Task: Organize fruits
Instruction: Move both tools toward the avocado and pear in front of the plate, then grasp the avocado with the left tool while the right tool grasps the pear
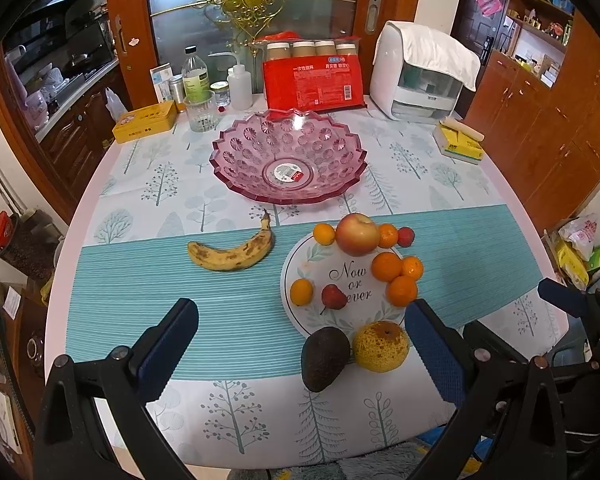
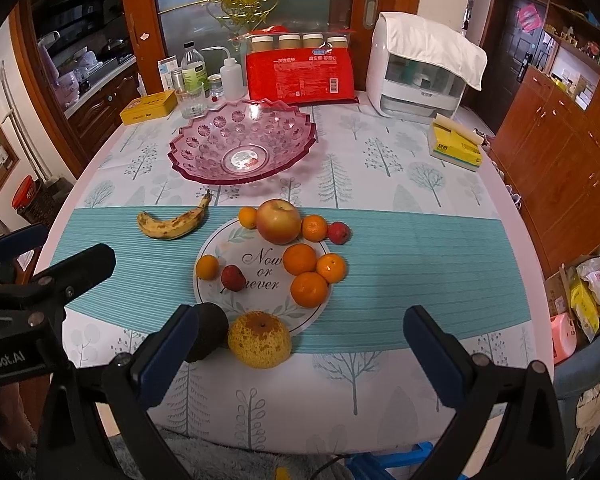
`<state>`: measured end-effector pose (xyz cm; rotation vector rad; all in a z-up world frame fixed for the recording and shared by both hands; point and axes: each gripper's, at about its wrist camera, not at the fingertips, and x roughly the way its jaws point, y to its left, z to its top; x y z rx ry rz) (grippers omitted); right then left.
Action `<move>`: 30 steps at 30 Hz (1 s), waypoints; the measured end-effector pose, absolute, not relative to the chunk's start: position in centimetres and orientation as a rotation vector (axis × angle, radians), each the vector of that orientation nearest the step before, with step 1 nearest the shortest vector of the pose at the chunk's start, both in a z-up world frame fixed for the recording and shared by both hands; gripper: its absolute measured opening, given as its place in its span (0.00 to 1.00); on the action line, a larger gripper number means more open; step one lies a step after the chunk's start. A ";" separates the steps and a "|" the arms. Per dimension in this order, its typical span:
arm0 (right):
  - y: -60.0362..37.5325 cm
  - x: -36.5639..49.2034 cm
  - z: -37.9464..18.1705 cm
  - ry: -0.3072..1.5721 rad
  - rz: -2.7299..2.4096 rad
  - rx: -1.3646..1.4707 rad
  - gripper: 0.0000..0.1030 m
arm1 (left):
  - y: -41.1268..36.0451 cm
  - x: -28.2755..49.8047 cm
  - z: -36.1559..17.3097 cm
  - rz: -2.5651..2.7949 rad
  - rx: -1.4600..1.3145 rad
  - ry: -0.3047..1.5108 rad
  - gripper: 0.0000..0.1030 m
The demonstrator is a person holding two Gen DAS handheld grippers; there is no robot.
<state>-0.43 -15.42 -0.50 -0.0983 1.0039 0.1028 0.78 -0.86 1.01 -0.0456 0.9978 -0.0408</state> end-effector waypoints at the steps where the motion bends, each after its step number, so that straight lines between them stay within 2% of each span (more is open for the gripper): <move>1: -15.6 -0.5 -0.5 1.006 0.106 -0.087 1.00 | -1.0 0.9 1.0 -0.043 -0.045 1.001 1.00; 11: -16.3 -0.5 -1.7 1.052 0.101 -0.040 1.00 | -1.4 1.3 -0.8 -0.083 -0.033 1.045 1.00; 30: -17.0 0.0 -7.7 1.163 0.071 0.063 0.99 | -0.1 2.7 -5.7 -0.142 -0.049 1.105 1.00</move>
